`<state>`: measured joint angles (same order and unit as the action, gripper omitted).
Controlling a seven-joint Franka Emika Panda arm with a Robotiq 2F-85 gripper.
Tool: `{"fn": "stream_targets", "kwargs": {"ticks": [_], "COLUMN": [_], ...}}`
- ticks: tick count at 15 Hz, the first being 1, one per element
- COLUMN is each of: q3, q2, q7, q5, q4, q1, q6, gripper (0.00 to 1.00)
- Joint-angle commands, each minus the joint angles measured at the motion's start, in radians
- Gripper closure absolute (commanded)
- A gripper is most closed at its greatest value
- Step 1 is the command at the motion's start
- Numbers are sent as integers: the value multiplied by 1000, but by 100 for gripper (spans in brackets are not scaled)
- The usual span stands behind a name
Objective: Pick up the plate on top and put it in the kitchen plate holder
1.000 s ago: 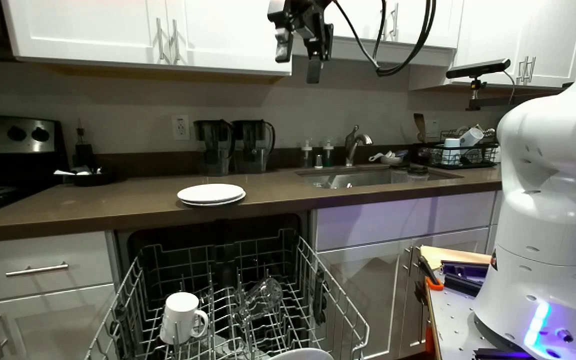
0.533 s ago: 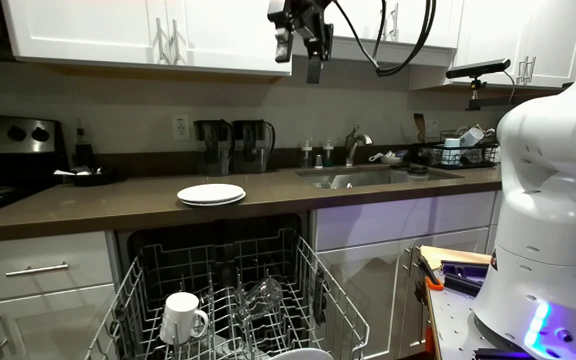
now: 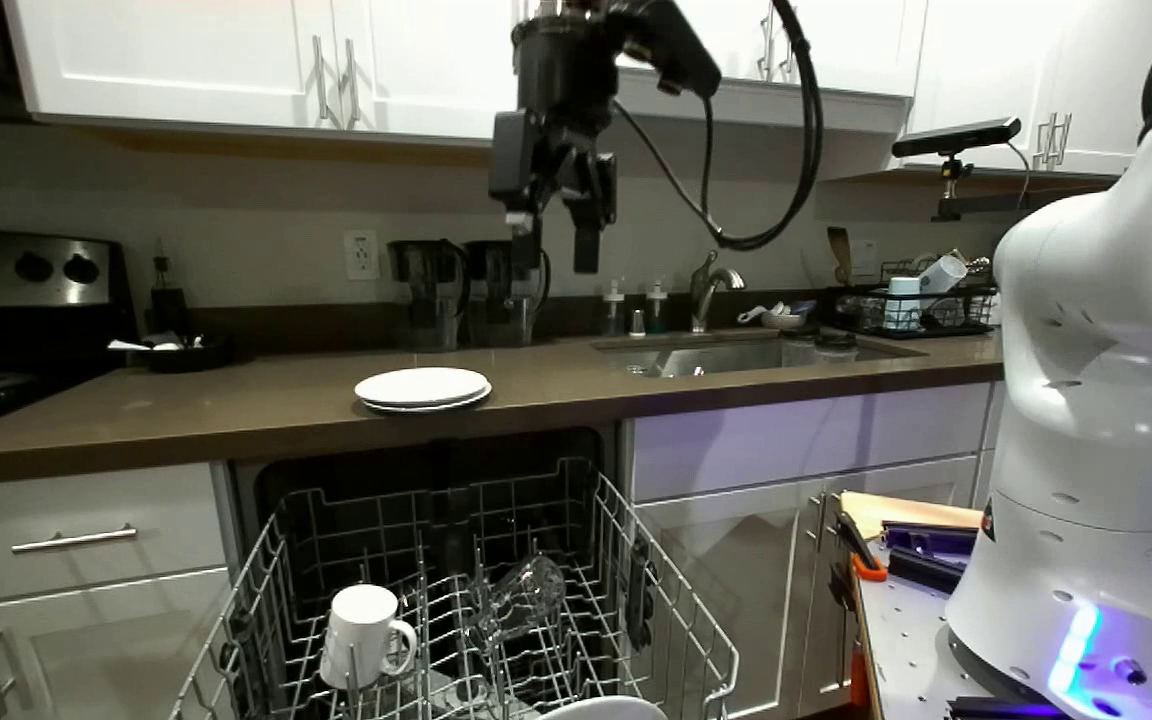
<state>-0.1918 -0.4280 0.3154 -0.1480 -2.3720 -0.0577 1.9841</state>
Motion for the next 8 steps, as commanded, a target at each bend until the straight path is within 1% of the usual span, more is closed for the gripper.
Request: {"fn": "stream_targets", "kwargs": {"ticks": [1,4,5,7,8], "q3": [-76,-115,-147,-199,-210], "q2": [175,289,327,379,407], "q7": [42,121,161,255,299], "q5": [181,422,509,686,774], "q4": [38,80,97,135,162], "q1": [1,3,27,68,75], "q6": [144,214,230,223,200], "gripper": [0,0,0,0,0]}}
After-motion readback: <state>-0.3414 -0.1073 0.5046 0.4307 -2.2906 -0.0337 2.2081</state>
